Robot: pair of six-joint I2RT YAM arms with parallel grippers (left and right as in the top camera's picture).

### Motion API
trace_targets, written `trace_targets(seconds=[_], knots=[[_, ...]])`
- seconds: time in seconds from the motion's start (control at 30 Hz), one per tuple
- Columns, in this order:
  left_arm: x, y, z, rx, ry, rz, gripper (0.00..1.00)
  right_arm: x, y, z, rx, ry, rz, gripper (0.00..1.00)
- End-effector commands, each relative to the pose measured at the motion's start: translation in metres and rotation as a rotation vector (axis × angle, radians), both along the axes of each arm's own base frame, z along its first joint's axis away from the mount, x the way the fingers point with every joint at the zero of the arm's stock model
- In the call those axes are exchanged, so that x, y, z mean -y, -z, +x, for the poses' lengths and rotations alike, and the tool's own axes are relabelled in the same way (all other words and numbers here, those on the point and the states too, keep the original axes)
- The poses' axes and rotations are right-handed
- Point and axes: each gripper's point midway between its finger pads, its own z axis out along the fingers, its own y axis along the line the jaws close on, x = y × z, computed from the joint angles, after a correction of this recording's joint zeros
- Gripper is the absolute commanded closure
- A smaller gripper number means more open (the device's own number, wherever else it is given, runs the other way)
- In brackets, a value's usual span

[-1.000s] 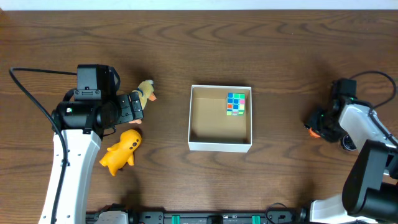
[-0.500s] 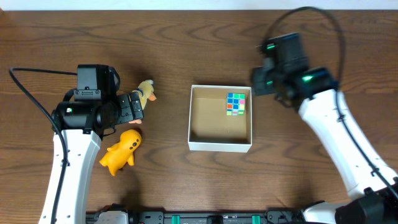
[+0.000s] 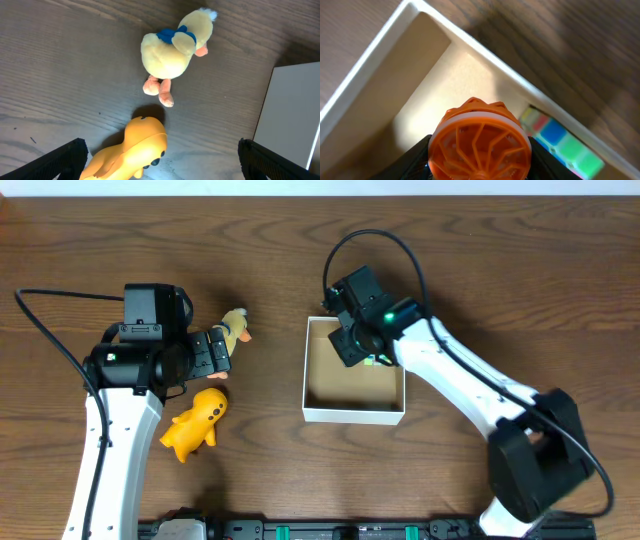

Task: Pack container
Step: 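Carry the orange part into the box beside the cube and release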

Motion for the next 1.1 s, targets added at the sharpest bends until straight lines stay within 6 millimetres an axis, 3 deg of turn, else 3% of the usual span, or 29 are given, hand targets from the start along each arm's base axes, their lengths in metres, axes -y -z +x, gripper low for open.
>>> trace_targets(seconds=[0.0, 0.2, 0.4, 0.8, 0.97, 1.0, 1.07], knots=[[0.001, -0.005, 0.003, 0.009, 0.010, 0.005, 0.02, -0.006, 0.005, 0.004, 0.012, -0.033, 0.000, 0.84], [0.001, -0.005, 0.003, 0.009, 0.010, 0.005, 0.02, -0.006, 0.028, 0.008, -0.015, -0.028, -0.018, 0.82], [0.000, -0.005, 0.003, 0.009, 0.010, 0.005, 0.02, -0.004, 0.040, 0.007, -0.037, -0.026, -0.038, 0.71], [0.000, -0.005, 0.003, 0.009, 0.010, 0.005, 0.02, 0.001, 0.038, 0.012, -0.018, -0.006, -0.056, 0.14], [0.000, -0.005, 0.003, 0.009, 0.010, 0.005, 0.02, 0.004, 0.030, 0.020, 0.004, 0.045, -0.057, 0.09], [0.000, -0.005, 0.003, 0.009, 0.010, 0.005, 0.02, 0.003, 0.025, 0.021, 0.009, 0.044, -0.051, 0.11], [0.000, -0.005, 0.003, 0.009, 0.010, 0.005, 0.02, 0.000, 0.015, 0.023, 0.019, 0.041, -0.041, 0.23]])
